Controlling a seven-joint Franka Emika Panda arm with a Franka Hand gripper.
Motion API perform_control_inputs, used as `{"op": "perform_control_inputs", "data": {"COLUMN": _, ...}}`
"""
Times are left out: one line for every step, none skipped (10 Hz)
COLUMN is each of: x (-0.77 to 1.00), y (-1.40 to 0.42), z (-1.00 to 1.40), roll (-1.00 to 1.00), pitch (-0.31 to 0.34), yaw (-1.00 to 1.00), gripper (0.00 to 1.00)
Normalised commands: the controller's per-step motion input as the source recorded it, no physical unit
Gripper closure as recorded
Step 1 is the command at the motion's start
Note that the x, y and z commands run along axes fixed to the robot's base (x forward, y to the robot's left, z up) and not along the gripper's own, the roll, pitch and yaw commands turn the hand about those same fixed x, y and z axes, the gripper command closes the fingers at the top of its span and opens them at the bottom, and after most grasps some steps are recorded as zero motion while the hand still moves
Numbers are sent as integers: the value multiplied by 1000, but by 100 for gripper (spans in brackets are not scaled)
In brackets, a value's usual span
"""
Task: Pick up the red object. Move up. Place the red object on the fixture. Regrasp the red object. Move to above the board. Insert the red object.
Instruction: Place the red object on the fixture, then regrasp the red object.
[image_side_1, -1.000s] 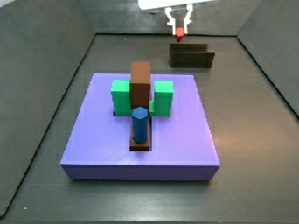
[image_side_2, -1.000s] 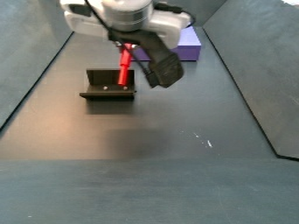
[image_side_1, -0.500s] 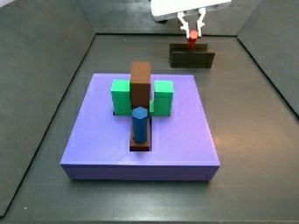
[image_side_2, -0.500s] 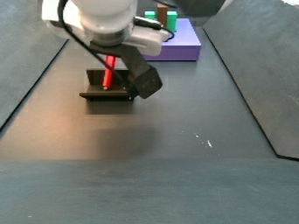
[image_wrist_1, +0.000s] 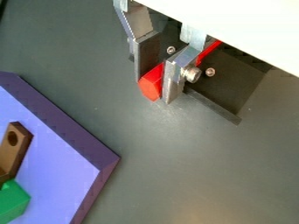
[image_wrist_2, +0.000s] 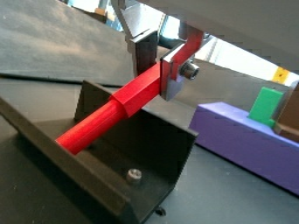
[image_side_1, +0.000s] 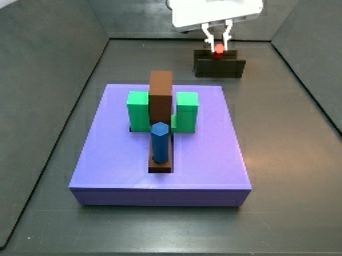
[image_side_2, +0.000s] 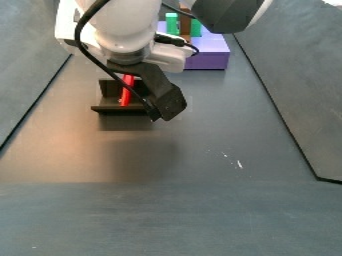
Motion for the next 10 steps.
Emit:
{"op": "perform_control_inputs", "data": {"x": 229, "y": -111, "z": -129, "roll": 126, "pitch": 57, "yaw": 291, "gripper": 100}}
{"op": "perform_control_inputs", "data": {"x": 217, "y": -66, "z": -131, "roll": 66, "pitch": 37, "yaw": 286, "gripper": 100}}
{"op": "perform_control_inputs", "data": {"x": 263, "y": -80, "z": -100, "roll": 57, "pitch": 54, "yaw": 346, "gripper": 100}}
{"op": "perform_control_inputs", "data": {"x": 229, "y": -14, "z": -111, "roll": 0, "pitch": 23, "yaw": 283, "gripper": 100}}
{"op": "perform_control_inputs", "data": {"x": 0, "y": 0, "z": -60, "roll": -31, "pitch": 0, "yaw": 6, "gripper": 100}}
{"op": "perform_control_inputs", "data": {"x": 0, "y": 0, "z": 0, "roll": 0, "pitch": 0, "yaw": 0, "gripper": 100}}
{"op": "perform_control_inputs", "data": {"x": 0, "y": 0, "z": 0, "roll": 0, "pitch": 0, "yaw": 0, "gripper": 0}}
{"op": "perform_control_inputs", "data": {"x": -14, "y": 0, "z": 140, "roll": 483, "pitch": 0, "yaw": -34, "gripper": 0}}
{"op": "perform_control_inputs", "data": {"x": 0, "y": -49, "z": 451, "roll": 717, "pitch": -6, "yaw": -37, "gripper": 0}}
{"op": "perform_control_inputs", "data": {"x": 0, "y": -11, "z": 517, "roll": 849, "pitch": -43, "yaw": -34, "gripper": 0}}
